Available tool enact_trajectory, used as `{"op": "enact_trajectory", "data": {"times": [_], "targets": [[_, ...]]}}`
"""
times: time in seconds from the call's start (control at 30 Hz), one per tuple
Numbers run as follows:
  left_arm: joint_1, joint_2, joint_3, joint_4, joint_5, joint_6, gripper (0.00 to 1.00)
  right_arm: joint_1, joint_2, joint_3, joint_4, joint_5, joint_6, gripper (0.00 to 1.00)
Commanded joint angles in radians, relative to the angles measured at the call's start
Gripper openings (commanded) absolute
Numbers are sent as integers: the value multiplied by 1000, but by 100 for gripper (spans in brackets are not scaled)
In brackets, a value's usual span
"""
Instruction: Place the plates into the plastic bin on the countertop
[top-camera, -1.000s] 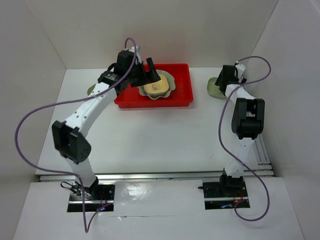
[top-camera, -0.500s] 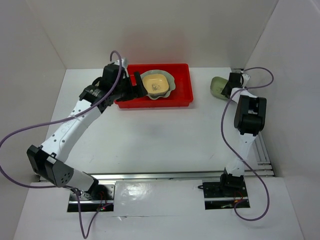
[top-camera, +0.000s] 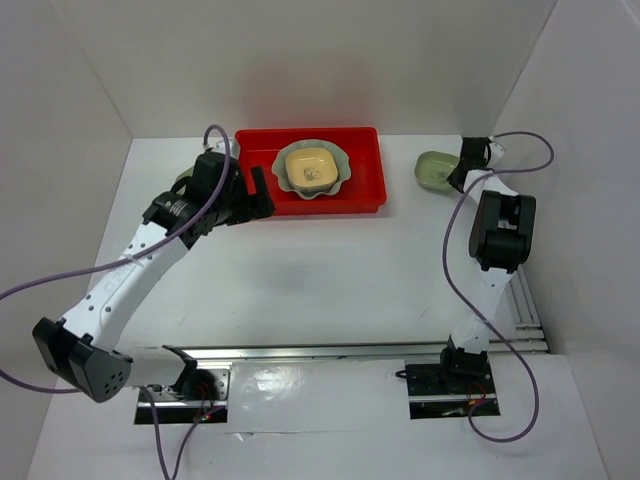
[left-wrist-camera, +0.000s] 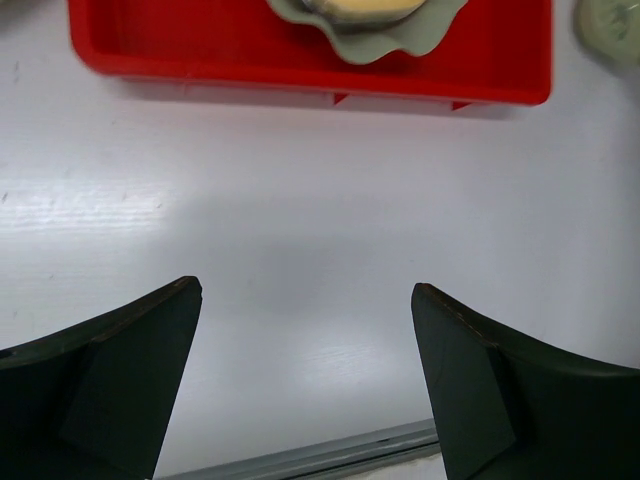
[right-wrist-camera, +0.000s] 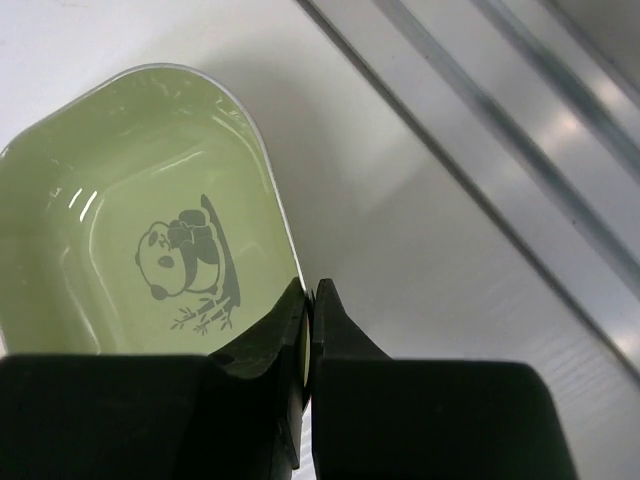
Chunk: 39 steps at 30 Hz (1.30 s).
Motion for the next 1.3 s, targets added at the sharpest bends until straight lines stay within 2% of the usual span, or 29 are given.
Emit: {"op": "enact_trajectory", "data": {"times": [0.0, 0.17, 0.27, 0.4, 0.5, 0.63, 0.83, 1.03, 1.07, 1.1, 1.13, 1.17, 1.2, 1.27], "targets": [[-4, -106, -84, -43, -66, 27, 100, 21, -120, 47, -40, -27, 89, 0], [7, -195, -211, -54, -89, 37, 100, 105, -202, 59, -16, 27, 120, 0], [16, -229, -280, -63, -109, 50, 100, 190, -240, 59, -4, 157, 120, 0], [16, -252, -346, -63, -120, 50, 100, 312, -240, 90, 21, 136, 52, 0], [28, -252, -346, -63, -147, 41, 100, 412, -190, 167, 3, 122, 15, 0], [102, -219, -346, -52, -49, 66, 100, 506, -66, 359, -69, 98, -41, 0], [223, -146, -255, -40, 15, 102, 100, 596, 100, 553, -165, 87, -78, 0], [405, 47, -69, -51, 70, 59, 100, 615, 108, 492, -149, 87, -78, 0], [419, 74, -26, -51, 101, 39, 100, 624, 108, 475, -131, 87, -78, 4], [441, 97, -15, -2, 101, 39, 100, 624, 94, 445, -120, 87, -78, 14], [452, 120, -15, 26, 101, 24, 100, 624, 84, 432, -111, 78, -78, 40], [467, 178, 26, 26, 133, 11, 100, 633, 84, 423, -96, 78, -78, 75], [481, 211, 42, 55, 144, -4, 100, 633, 71, 423, -96, 78, -78, 99], [501, 298, 83, 81, 144, -15, 100, 642, 39, 423, -80, 65, -90, 99]]}}
